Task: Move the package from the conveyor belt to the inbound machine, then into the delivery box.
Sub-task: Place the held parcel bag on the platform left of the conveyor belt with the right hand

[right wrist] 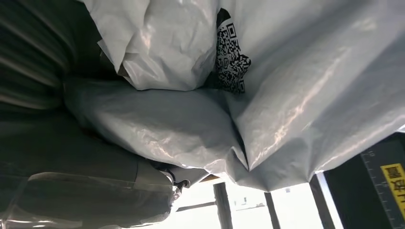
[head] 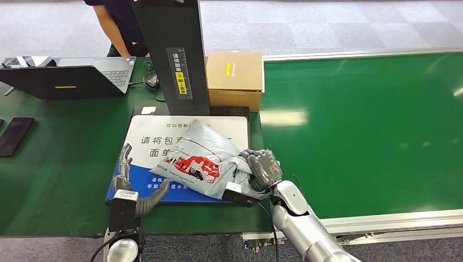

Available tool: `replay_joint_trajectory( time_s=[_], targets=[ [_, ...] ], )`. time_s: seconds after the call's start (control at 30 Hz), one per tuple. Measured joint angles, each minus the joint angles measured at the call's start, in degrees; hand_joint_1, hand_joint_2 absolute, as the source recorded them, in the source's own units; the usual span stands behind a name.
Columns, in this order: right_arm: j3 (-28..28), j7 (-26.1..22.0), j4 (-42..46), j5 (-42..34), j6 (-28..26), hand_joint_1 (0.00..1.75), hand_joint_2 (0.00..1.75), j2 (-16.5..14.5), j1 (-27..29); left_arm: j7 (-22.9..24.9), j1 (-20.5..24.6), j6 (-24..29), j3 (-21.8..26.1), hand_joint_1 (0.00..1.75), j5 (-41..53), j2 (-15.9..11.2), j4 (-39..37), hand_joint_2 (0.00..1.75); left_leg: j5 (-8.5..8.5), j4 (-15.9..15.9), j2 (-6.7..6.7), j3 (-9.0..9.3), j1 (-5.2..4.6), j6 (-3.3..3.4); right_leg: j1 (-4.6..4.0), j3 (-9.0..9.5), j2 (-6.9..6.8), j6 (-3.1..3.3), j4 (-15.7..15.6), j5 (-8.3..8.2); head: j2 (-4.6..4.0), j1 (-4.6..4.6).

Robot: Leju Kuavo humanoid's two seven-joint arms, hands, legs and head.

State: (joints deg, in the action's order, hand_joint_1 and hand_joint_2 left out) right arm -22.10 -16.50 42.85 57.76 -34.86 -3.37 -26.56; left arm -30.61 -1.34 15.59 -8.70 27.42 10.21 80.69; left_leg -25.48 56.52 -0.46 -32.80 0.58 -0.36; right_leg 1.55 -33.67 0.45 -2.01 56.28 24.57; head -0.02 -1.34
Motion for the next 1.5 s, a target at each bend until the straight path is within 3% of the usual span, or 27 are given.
replay_joint_trajectory(
  time_s=[0.33,0.5,0.63,1.07,1.2,1.33,1.37,1.4,1.5],
  targets=[
    [2.1,-0.6,-4.9,-1.0,-3.5,1.71,1.75,-2.4,-2.5,1.6,1.3,-0.6,-1.6,0.0,1.0,-0.2,0.0,1.75,0.02,0.0,0.01,0.01,0.0,-0.02,0.0,0.01,0.0,0.01,0.0,-0.03,0.0,-0.01],
    [3.5,-3.2,-5.5,-1.3,-4.1,1.59,1.75,-3.5,-3.8,2.3,2.4,-1.3,-2.3,0.0,1.8,-0.2,0.0,1.75,0.05,0.0,0.01,0.0,0.0,-0.04,0.0,-0.01,0.01,0.0,0.0,-0.04,0.0,0.0],
    [4.3,-6.4,-5.4,-2.2,-4.2,1.62,1.75,-4.2,-4.3,2.9,2.9,-2.1,-2.7,0.0,2.6,-0.1,0.0,1.75,0.04,0.0,0.01,-0.02,0.0,-0.04,-0.01,-0.03,0.01,0.0,0.0,-0.04,0.0,-0.01],
    [5.2,-13.9,-5.0,-3.9,4.6,1.64,1.75,-6.0,-4.4,3.4,1.9,-2.2,-2.7,0.0,3.5,-0.1,1.2,1.75,0.04,0.0,0.01,-0.06,0.0,-0.04,-0.01,-0.06,0.01,0.0,0.0,-0.04,0.0,-0.01],
    [5.2,-14.1,-5.5,-3.5,7.1,1.23,1.75,-6.4,-4.4,3.5,1.2,-2.2,-2.6,0.0,3.8,-0.1,2.3,1.75,0.04,0.0,0.01,-0.06,0.0,-0.04,-0.01,-0.06,0.01,0.0,0.0,-0.04,0.0,0.0],
    [5.1,-11.7,-6.2,-1.9,6.8,0.15,1.75,-6.6,-4.9,3.7,0.2,-2.2,-2.5,0.0,4.2,-0.1,3.6,1.75,0.04,0.0,0.01,-0.06,0.0,-0.04,-0.01,-0.06,0.01,0.0,0.0,-0.04,0.0,-0.01],
    [5.1,-10.8,-6.6,-1.3,6.5,0.0,1.75,-6.6,-5.2,3.8,0.0,-2.3,-2.4,0.0,4.2,-0.1,3.9,1.75,0.04,0.0,0.01,-0.06,0.0,-0.04,-0.01,-0.05,0.01,0.0,0.0,-0.04,0.0,-0.01],
    [5.1,-9.5,-7.0,-0.6,5.9,0.0,1.75,-6.7,-5.5,3.8,-0.2,-2.3,-2.4,0.0,4.3,-0.1,4.2,1.75,0.04,0.0,0.01,-0.05,0.0,-0.04,-0.01,-0.05,0.01,0.0,0.0,-0.04,0.0,-0.01],
    [5.1,-5.3,-8.3,1.2,4.5,0.0,0.44,-6.7,-6.2,3.9,-1.0,-2.1,-2.2,0.0,4.3,-0.1,5.1,1.75,0.05,0.0,0.01,-0.04,0.0,-0.04,-0.01,-0.04,0.01,0.0,0.0,-0.04,0.0,-0.01]
  ],
)
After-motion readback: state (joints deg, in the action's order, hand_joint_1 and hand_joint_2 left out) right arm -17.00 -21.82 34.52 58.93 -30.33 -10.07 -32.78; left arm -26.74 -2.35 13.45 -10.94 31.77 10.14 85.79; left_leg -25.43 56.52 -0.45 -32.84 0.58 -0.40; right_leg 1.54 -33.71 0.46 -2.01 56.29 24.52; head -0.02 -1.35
